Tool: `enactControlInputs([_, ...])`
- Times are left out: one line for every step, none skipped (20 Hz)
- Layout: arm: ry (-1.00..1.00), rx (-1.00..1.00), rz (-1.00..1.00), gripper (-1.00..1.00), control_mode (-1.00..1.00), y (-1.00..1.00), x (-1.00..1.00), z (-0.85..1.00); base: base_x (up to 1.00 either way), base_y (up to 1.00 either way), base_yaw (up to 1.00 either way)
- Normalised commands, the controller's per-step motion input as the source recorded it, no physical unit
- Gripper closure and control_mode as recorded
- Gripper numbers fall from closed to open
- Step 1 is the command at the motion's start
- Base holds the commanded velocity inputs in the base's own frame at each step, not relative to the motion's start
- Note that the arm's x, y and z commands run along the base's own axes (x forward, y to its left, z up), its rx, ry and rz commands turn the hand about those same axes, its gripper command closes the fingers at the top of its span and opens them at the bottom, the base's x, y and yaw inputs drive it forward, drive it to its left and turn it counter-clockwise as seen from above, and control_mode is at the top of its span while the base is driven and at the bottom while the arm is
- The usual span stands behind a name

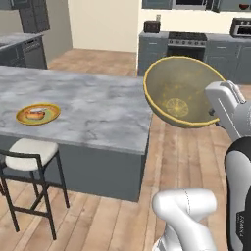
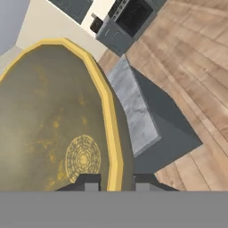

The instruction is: Take the smaller bowl and place it next to the appetizer plate on the dining counter , and place the larger bowl next to the plate with cooked food.

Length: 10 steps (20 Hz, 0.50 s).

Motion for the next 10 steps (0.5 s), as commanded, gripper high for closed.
enactControlInputs([0.0, 0.0, 0.0, 1.0, 1.0, 0.0, 0.0, 0.0, 0.04, 1.0, -0.48])
enactControlInputs([0.0, 0.0, 0.0, 1.0, 1.0, 0.0, 0.0, 0.0, 0.01, 1.0, -0.46])
enactControlInputs([0.0, 0.0, 0.0, 1.0, 1.0, 0.0, 0.0, 0.0, 0.0, 1.0, -0.44])
enactControlInputs([0.0, 0.0, 0.0, 1.0, 1.0, 0.0, 0.0, 0.0, 0.0, 1.0, -0.44])
enactControlInputs([0.0, 0.0, 0.0, 1.0, 1.0, 0.0, 0.0, 0.0, 0.0, 1.0, -0.44])
enactControlInputs([0.0, 0.0, 0.0, 1.0, 1.0, 0.0, 0.0, 0.0, 0.0, 1.0, -0.44])
enactControlInputs([0.0, 0.0, 0.0, 1.0, 1.0, 0.0, 0.0, 0.0, 0.0, 1.0, -0.44])
enactControlInputs([0.0, 0.0, 0.0, 1.0, 1.0, 0.0, 0.0, 0.0, 0.0, 1.0, -0.45])
enactControlInputs([0.0, 0.0, 0.0, 1.0, 1.0, 0.0, 0.0, 0.0, 0.0, 1.0, -0.44])
enactControlInputs([0.0, 0.0, 0.0, 1.0, 1.0, 0.0, 0.0, 0.0, 0.0, 1.0, -0.39])
